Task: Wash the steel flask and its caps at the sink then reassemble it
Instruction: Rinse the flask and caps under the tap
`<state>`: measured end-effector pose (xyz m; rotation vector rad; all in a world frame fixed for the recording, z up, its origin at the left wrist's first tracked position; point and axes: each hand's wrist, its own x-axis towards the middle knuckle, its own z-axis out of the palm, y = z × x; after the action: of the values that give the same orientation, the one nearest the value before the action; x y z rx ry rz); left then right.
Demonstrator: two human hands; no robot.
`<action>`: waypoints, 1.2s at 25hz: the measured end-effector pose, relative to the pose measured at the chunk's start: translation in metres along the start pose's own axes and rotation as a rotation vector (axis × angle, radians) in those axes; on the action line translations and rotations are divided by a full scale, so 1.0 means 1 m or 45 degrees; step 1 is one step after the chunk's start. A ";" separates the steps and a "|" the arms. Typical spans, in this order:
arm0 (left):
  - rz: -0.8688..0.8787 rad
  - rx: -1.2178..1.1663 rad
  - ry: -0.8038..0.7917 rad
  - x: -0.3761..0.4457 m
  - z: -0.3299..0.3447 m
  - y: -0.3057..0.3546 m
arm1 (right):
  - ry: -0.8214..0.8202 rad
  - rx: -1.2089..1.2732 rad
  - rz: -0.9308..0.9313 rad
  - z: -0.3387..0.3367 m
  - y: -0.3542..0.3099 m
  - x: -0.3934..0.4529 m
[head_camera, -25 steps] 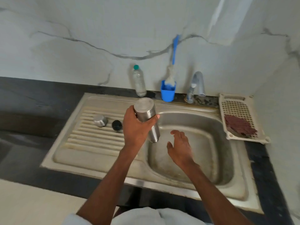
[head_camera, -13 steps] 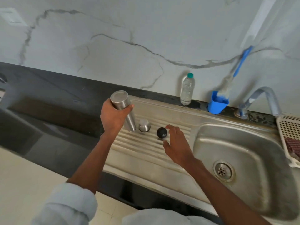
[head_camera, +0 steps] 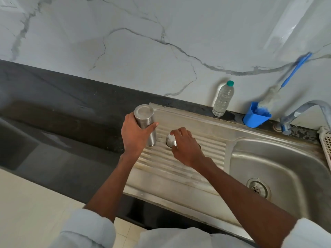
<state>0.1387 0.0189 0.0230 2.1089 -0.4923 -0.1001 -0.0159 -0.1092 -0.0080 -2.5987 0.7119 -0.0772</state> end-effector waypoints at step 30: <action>-0.024 0.014 0.073 -0.013 -0.011 0.008 | -0.186 -0.170 0.012 0.037 0.002 0.060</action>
<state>0.1272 0.0288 0.0338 2.1210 -0.4394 -0.0475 0.0408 -0.1258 -0.0458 -2.6931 0.6984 0.1667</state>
